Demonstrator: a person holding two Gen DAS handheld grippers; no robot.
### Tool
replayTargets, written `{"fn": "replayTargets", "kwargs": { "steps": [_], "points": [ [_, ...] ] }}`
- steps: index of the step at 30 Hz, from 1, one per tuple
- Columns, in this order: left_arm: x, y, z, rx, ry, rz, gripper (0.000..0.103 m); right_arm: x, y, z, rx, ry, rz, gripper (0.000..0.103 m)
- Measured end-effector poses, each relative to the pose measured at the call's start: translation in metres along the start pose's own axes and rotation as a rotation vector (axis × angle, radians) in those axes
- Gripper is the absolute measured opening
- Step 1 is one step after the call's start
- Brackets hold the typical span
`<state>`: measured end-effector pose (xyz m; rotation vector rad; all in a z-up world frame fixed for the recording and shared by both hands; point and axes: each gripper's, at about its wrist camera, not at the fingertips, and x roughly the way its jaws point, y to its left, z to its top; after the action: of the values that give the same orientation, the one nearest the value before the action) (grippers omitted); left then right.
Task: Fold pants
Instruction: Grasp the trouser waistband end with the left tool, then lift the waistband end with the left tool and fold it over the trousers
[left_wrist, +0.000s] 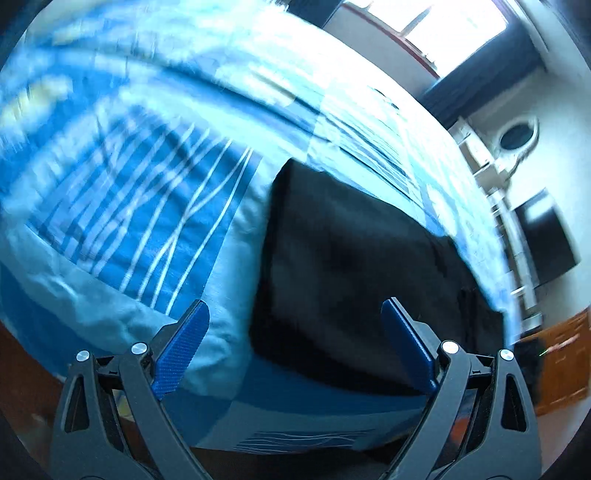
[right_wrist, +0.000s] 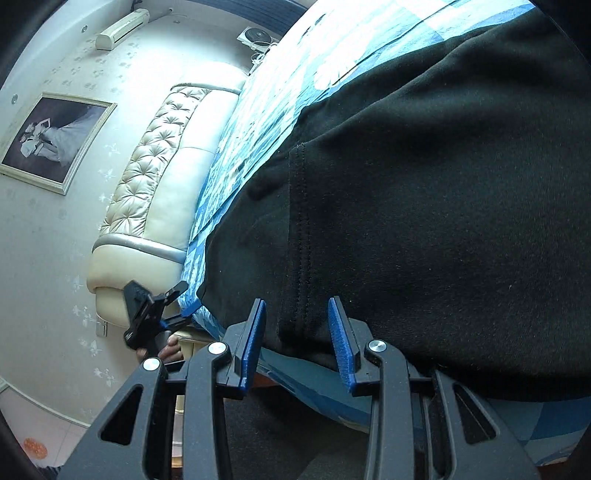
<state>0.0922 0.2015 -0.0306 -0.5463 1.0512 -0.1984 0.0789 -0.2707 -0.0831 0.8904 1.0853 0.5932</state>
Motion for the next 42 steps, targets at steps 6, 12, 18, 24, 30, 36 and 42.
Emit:
{"fn": "replayTargets", "kwargs": {
  "steps": [6, 12, 18, 24, 30, 36, 42],
  "points": [
    [0.011, 0.014, -0.006, -0.101, 0.050, -0.139, 0.094, -0.001, -0.003, -0.002, -0.002, -0.011, 0.012, 0.036],
    [0.020, 0.006, -0.019, -0.174, 0.060, -0.209, 0.092, -0.003, -0.005, -0.004, -0.002, -0.020, 0.012, 0.036],
    [0.037, -0.007, -0.019, -0.185, 0.112, -0.154, 0.025, -0.007, -0.007, -0.006, 0.007, -0.039, 0.035, 0.039],
    [0.029, -0.041, -0.015, -0.018, 0.057, 0.014, 0.016, -0.010, 0.006, -0.009, -0.022, -0.053, 0.079, 0.068],
    [0.019, -0.075, -0.012, 0.085, 0.003, 0.116, 0.015, -0.016, 0.023, -0.009, -0.095, -0.064, 0.000, 0.073],
    [0.005, -0.104, -0.011, 0.168, -0.047, 0.179, 0.015, -0.034, 0.022, -0.002, -0.107, -0.131, -0.126, 0.074],
    [-0.008, -0.118, -0.013, 0.223, -0.081, 0.222, 0.015, -0.060, 0.017, 0.006, -0.112, -0.216, -0.221, 0.075]
  ]
}}
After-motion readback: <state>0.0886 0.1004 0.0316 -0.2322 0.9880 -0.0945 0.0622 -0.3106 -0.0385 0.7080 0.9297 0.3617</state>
